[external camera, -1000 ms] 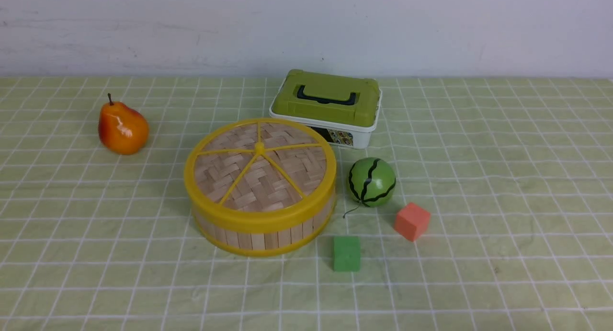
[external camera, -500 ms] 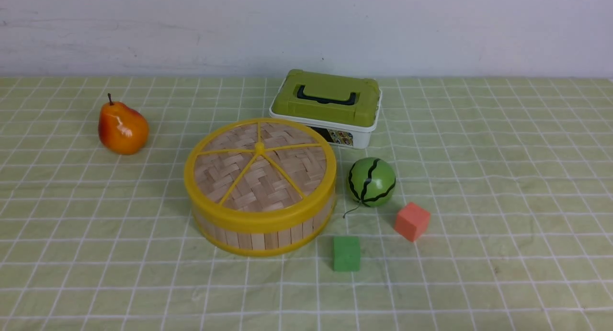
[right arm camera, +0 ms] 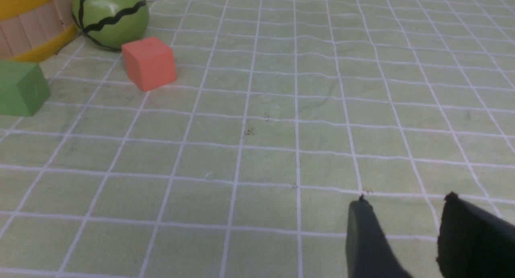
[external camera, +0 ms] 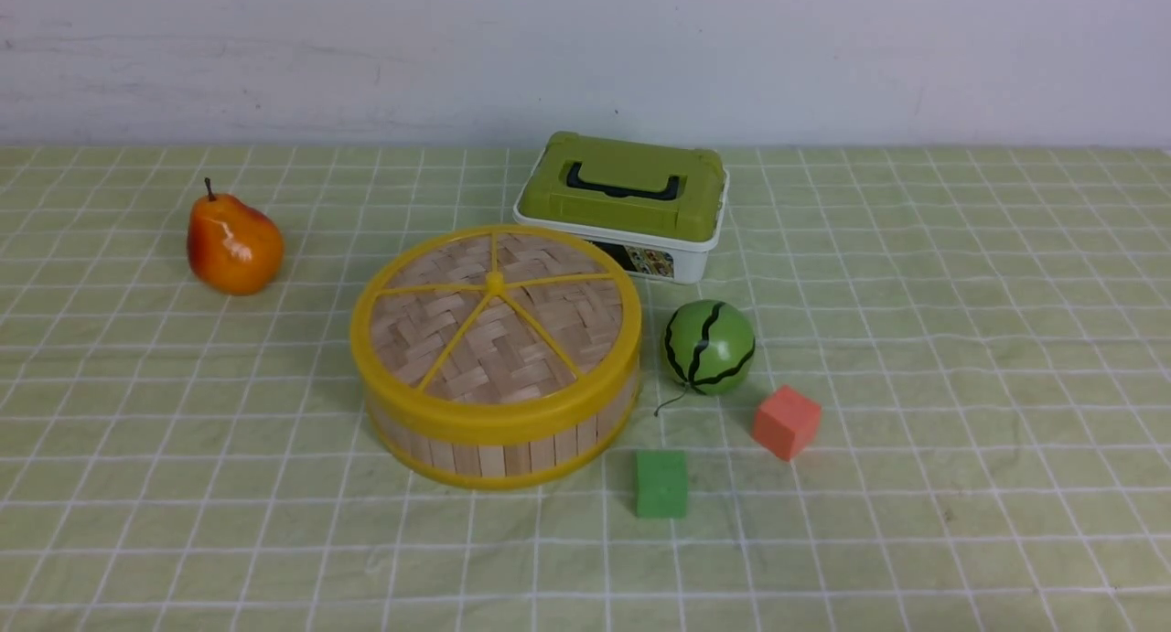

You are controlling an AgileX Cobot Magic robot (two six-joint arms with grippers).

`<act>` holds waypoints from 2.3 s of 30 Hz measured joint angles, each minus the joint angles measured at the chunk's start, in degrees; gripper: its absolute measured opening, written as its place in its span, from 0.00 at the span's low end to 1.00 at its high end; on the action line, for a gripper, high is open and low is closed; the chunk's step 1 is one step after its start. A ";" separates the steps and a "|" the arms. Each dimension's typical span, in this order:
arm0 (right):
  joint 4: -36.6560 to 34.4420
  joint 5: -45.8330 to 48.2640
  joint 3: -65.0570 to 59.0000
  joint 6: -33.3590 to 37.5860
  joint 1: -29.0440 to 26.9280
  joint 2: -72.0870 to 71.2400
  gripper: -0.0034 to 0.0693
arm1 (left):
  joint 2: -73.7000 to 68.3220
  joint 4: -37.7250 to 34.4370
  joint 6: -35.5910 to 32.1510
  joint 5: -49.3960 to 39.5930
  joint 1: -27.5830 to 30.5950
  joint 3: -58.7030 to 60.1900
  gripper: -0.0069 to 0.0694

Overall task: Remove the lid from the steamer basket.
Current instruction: Use the left arm to lift the lid of the steamer

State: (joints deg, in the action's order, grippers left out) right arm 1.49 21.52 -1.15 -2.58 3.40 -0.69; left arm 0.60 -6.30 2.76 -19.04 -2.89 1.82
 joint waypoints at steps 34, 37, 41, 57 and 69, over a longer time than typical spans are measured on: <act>0.00 0.00 0.00 0.00 0.00 0.00 0.38 | -26.64 6.75 16.84 21.46 0.00 -41.64 0.07; 0.00 0.00 0.00 0.00 0.00 0.00 0.38 | -37.83 6.77 16.84 14.71 0.00 -48.93 0.07; 0.00 0.00 0.00 0.00 0.00 0.00 0.38 | -51.27 6.77 16.56 -5.04 0.00 -60.53 0.07; 0.00 0.00 0.00 0.00 0.00 0.00 0.38 | -91.30 9.33 15.29 -47.14 -21.48 -92.50 0.07; 0.00 0.00 0.00 0.00 0.00 0.00 0.38 | -110.52 16.55 18.80 -45.50 -27.30 -111.67 0.19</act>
State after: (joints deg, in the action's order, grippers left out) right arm 1.49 21.52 -1.15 -2.58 3.40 -0.69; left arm -109.92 10.25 21.56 -64.54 -30.19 -109.85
